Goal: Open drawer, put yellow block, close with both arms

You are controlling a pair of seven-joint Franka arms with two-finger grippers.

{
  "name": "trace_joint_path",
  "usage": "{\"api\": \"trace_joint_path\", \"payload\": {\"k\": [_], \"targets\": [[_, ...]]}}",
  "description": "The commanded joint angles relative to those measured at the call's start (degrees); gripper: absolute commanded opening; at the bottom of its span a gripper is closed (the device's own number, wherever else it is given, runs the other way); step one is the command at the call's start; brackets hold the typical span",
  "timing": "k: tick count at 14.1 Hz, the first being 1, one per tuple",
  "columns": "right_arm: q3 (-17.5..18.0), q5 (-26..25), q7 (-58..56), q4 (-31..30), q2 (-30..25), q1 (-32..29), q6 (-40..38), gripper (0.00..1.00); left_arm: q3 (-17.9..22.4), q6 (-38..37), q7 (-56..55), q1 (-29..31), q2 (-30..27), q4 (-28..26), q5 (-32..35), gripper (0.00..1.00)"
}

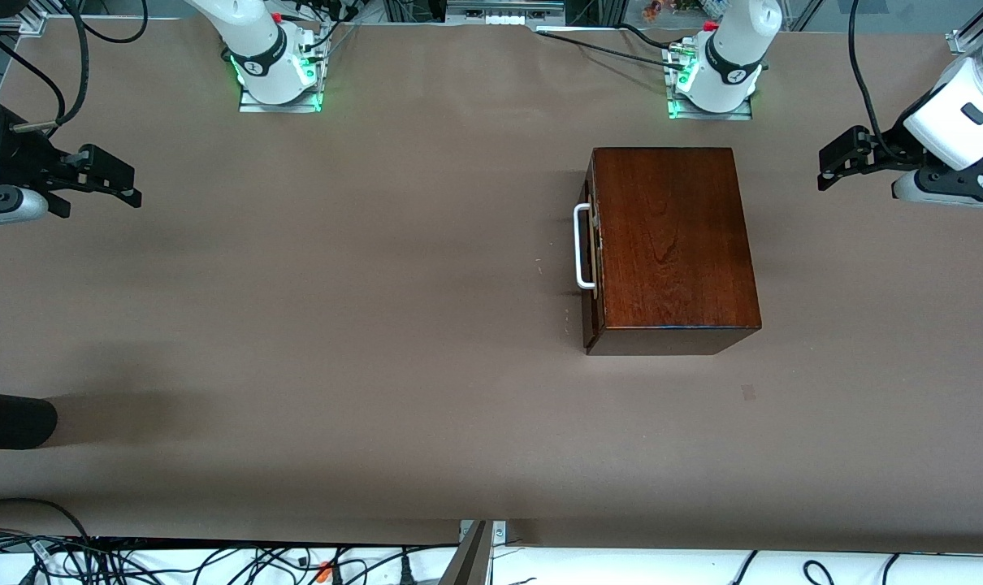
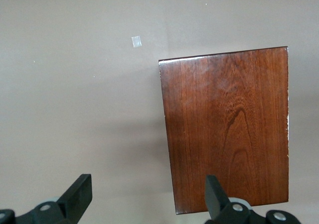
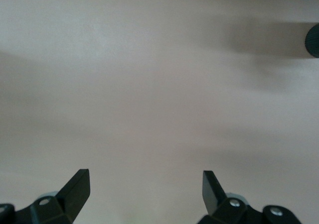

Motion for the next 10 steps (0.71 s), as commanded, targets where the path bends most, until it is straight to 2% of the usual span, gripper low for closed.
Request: {"api": "trace_joint_path", "payload": {"k": [1,10], "targets": [[0.2,-0.5,0.7,0.8,0.1,-0.1,-0.8,1.0,0.6,1.6,1.1,-0.1,-1.6,-2.2,-0.9,1.0],[0.2,-0.5,0.7,0.8,0.1,-0.2,-0.8,1.0,0.6,1.4,1.1,-0.1,-1.3,-1.6,-0.2,1.0]]}}
